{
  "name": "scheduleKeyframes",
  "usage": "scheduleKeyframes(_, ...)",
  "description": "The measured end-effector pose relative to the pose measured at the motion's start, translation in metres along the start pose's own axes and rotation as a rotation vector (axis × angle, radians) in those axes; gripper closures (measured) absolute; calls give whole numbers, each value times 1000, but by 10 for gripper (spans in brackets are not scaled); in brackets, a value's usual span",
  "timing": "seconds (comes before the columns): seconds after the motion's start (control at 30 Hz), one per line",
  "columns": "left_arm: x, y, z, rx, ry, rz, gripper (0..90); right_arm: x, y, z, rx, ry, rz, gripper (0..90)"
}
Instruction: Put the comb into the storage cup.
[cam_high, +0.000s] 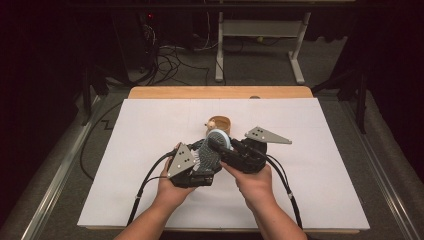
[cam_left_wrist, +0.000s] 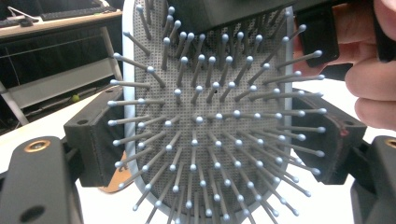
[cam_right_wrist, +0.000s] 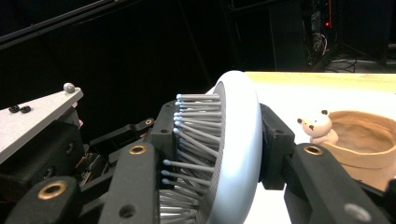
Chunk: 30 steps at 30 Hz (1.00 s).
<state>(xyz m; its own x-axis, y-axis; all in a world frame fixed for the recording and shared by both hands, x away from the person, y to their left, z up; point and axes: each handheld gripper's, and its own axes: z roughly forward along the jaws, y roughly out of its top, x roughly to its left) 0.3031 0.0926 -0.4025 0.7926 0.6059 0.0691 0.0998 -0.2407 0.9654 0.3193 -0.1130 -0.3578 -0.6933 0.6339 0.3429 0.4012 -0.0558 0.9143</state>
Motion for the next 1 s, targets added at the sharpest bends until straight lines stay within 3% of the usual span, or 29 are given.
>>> scheduleKeyframes(0.33, 0, 0, 0, -5, 1, -1, 194, 1, 0, 0, -3, -2, -5, 603)
scheduleKeyframes(0.67, 4, -3, 3, 9, -6, -34, 157, 0, 2, -1, -15, -12, -16, 603)
scheduleKeyframes(1.0, 7, -4, 3, 11, -45, -58, 98, -4, 6, -7, -40, -22, -30, 601)
